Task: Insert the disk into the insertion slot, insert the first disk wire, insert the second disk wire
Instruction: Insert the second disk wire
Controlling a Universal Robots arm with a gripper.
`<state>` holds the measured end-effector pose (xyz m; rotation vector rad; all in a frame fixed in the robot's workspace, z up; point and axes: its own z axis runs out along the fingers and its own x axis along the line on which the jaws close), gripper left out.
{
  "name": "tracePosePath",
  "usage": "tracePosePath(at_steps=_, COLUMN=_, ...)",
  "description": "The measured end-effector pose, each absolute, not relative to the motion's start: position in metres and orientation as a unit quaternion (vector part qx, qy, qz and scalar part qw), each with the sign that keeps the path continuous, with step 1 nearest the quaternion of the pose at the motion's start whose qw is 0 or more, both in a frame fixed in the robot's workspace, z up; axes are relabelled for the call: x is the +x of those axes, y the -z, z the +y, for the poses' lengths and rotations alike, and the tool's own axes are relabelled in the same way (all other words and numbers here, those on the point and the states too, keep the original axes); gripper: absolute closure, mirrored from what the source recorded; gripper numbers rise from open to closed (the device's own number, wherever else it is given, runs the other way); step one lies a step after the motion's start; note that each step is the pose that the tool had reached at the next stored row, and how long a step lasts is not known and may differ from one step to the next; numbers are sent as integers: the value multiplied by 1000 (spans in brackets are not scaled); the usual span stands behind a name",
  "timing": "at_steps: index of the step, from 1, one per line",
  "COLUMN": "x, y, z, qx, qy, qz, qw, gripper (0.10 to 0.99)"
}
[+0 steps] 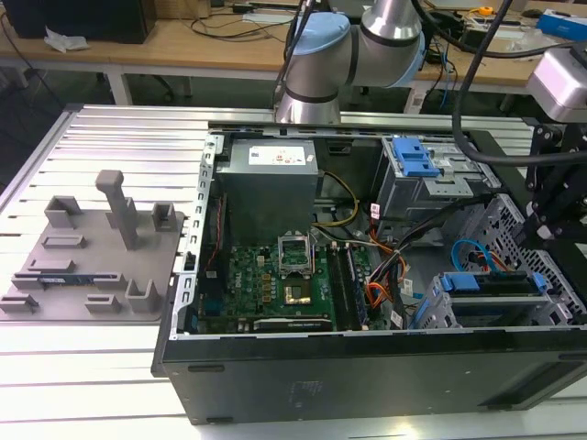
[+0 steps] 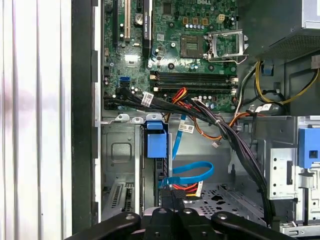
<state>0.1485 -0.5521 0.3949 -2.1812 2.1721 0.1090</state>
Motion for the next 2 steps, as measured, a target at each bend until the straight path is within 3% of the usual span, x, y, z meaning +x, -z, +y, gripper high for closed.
tracePosePath(at_steps=2, x=149, y=-395, z=-552, qx=-708, qy=-35, qz=705, qw=31, gripper=980)
